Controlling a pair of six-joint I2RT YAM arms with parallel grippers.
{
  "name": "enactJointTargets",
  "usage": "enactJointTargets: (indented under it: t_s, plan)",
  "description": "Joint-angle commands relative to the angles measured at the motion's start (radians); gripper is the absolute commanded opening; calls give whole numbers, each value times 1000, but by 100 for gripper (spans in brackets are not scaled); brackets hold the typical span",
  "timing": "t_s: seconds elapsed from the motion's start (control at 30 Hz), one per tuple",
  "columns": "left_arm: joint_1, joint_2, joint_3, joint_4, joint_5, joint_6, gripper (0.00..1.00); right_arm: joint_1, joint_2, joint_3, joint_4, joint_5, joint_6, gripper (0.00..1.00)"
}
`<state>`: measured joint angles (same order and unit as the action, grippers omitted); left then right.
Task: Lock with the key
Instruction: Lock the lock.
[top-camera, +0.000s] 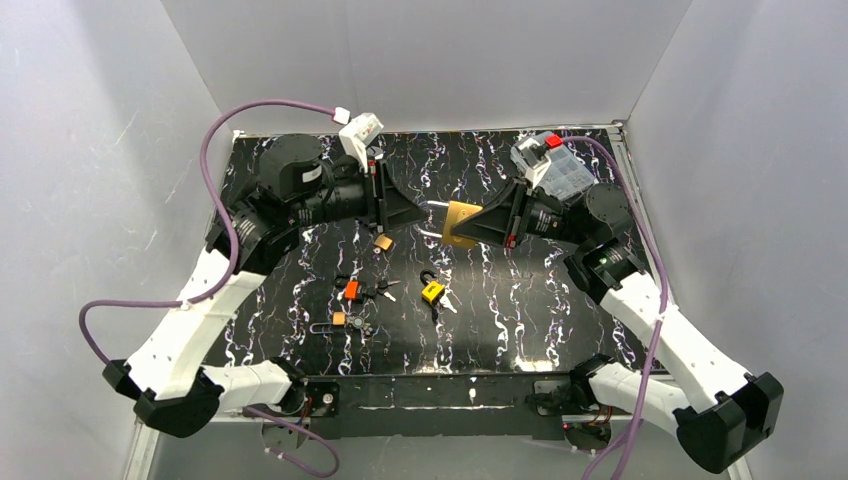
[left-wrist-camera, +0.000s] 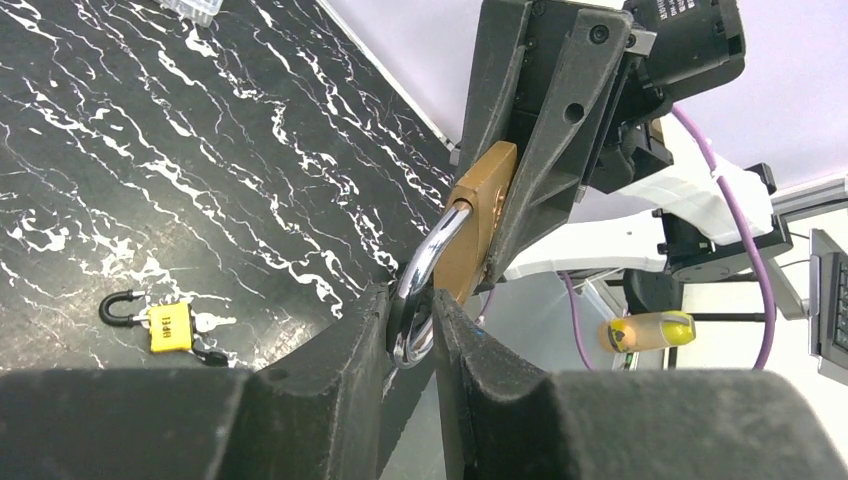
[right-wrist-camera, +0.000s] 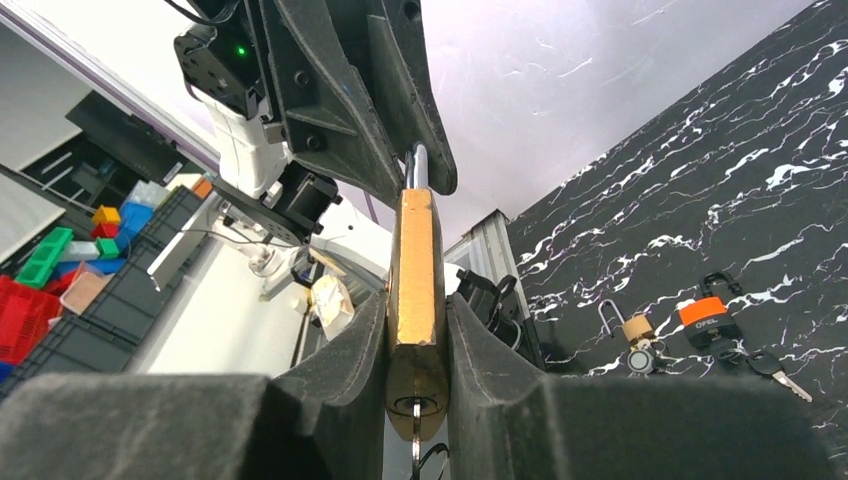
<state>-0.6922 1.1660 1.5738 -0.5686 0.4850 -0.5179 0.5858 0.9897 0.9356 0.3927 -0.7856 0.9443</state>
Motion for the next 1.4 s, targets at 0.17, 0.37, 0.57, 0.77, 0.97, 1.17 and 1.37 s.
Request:
enactJointTargets:
  t_s: [0.17,0.37,0.57,0.77,0.97,1.17,1.37]
  plan:
    - [62,89,83,121,297,-83,23,-102,122,35,311,-24,222,1]
    - [120,124,100,172,358,-123,9,-132,166,86,308,-48,230,1]
    - [148,153,88,230,390,-169,0,-137,205,132,282,-77,204,1]
    - [191,157,97,301,351,-262,0,-163,192,132,162,-87,103,43]
    - [204,187,167,353,316,-329,0,-232,204,43,395,-150,236,70]
    - [204,198,195,377,308,-365,0,-241,213,-7,472,-174,256,75]
    - [204,205,215,413,302,-409,0,-241,240,-15,520,-191,259,68]
